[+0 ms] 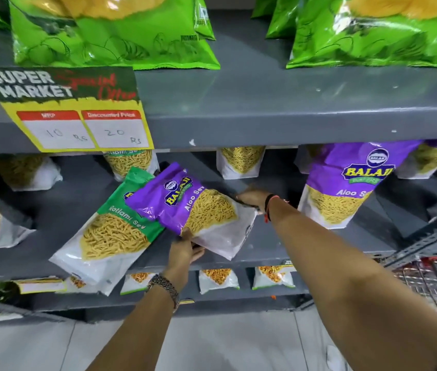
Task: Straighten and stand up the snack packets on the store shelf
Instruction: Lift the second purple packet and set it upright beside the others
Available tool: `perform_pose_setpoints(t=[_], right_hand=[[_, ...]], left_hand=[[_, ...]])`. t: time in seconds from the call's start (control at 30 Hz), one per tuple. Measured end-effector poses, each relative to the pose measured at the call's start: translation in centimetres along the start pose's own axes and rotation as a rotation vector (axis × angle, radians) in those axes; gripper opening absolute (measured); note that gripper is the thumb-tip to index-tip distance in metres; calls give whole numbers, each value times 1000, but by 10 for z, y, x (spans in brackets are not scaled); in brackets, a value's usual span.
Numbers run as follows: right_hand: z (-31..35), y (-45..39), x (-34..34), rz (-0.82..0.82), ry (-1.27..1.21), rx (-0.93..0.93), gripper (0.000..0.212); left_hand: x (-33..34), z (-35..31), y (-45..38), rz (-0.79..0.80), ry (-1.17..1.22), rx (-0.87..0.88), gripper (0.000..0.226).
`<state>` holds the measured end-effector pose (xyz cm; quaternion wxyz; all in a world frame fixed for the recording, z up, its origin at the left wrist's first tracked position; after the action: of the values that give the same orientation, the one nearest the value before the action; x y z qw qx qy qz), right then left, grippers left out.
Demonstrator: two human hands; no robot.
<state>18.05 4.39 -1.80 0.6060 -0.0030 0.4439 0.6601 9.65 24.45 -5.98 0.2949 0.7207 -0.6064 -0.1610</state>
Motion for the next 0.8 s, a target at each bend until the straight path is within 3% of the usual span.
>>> perform_pose_setpoints(t=[0.13,0.27,0.37,0.47,0.63,0.8], right_hand=[[-8,16,6,-95,19,-78,39],[-43,54,13,-250,-155,-94,40],[-88,80,24,-351,-337,-72,28],[-122,112,29,-415,-455,-95,24],[-141,179,17,-463,-561,-183,30],[-141,223,-1,-482,-625,-283,20]], left_hand=[[-2,-1,11,58,26,71,24],[-10,6,28,202,-47,165,34],[-13,11,45,245,-126,194,18],[-11,14,65,326,-197,237,16],[2,6,97,498,-271,346,18],[15,-2,121,568,-295,389,32]])
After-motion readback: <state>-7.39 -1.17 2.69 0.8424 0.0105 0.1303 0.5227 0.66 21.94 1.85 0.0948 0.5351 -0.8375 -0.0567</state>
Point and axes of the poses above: each hand's wrist, its own y-axis away from the middle knuckle, its own x-axis out of the palm, z = x × y, the point moved 5 cm from there along -y, towards the middle knuckle, and after that the axes turned 1 degree about x, right-handed, at the moved point
